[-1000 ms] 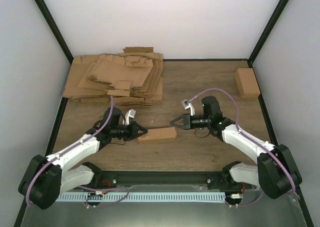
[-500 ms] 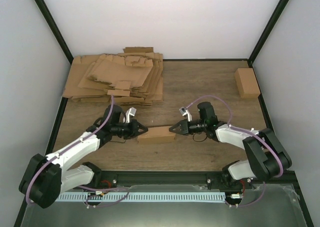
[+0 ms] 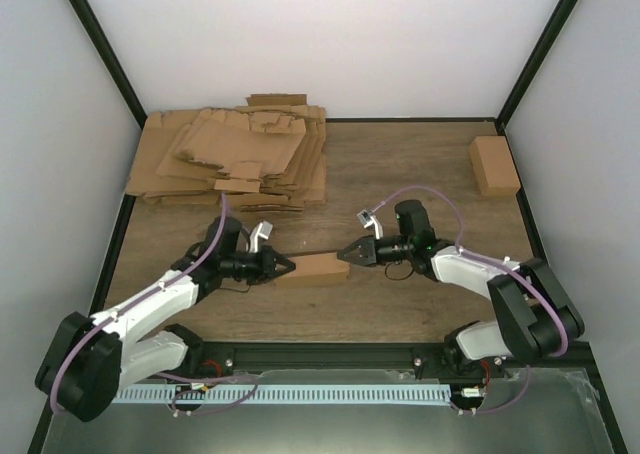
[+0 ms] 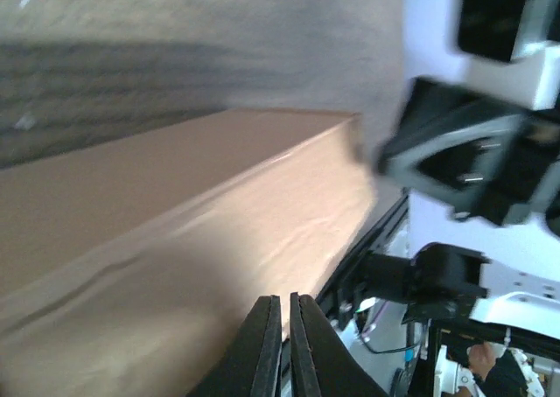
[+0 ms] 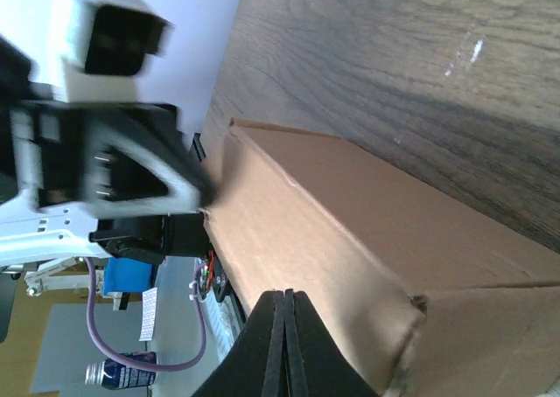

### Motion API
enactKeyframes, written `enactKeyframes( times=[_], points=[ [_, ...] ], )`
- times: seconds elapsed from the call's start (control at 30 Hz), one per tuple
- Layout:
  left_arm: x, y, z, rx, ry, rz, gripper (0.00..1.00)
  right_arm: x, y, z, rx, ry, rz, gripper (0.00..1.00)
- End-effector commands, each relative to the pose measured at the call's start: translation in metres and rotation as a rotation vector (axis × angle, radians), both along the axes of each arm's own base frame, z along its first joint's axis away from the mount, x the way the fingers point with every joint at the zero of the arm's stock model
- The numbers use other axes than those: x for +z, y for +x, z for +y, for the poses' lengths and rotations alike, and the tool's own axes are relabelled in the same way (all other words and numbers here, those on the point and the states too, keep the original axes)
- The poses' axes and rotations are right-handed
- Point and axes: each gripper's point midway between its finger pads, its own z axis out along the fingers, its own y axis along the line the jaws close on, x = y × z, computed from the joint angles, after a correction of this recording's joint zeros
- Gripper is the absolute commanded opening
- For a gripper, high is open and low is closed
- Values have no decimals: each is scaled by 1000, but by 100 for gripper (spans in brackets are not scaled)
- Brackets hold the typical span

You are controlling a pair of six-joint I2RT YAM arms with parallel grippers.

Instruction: Fold the paper box

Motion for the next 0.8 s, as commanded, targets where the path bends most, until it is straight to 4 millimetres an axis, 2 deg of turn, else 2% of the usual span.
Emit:
enactKeyframes(
  times=[0.0, 0.07, 0.13, 0.33, 0.47, 0.53, 0.63, 0.77],
  points=[
    [-26, -3, 1, -7, 7, 21, 6, 41, 9, 4, 5, 19, -100, 1],
    [-25, -2, 0, -11, 7, 6, 6, 47, 5, 5, 15, 27, -109, 1],
    [-22, 1, -1, -12, 2, -11, 6, 46, -1, 5, 28, 37, -96, 1],
    [-18, 2, -3, -21, -10, -25, 6, 6, -12, 3, 39, 35, -25, 1],
    [0, -1, -4, -34, -54, -63, 5, -22, -7, 5, 47, 9, 17, 1],
    [11, -4, -2, -32, -70, -97, 5, -24, -5, 6, 45, 8, 14, 1],
    [21, -8, -1, -32, -104, -122, 5, -17, -3, 7, 44, 14, 2, 1],
    [12, -12, 2, -24, -124, -119, 5, 9, -1, 8, 51, 41, -37, 1]
  ],
)
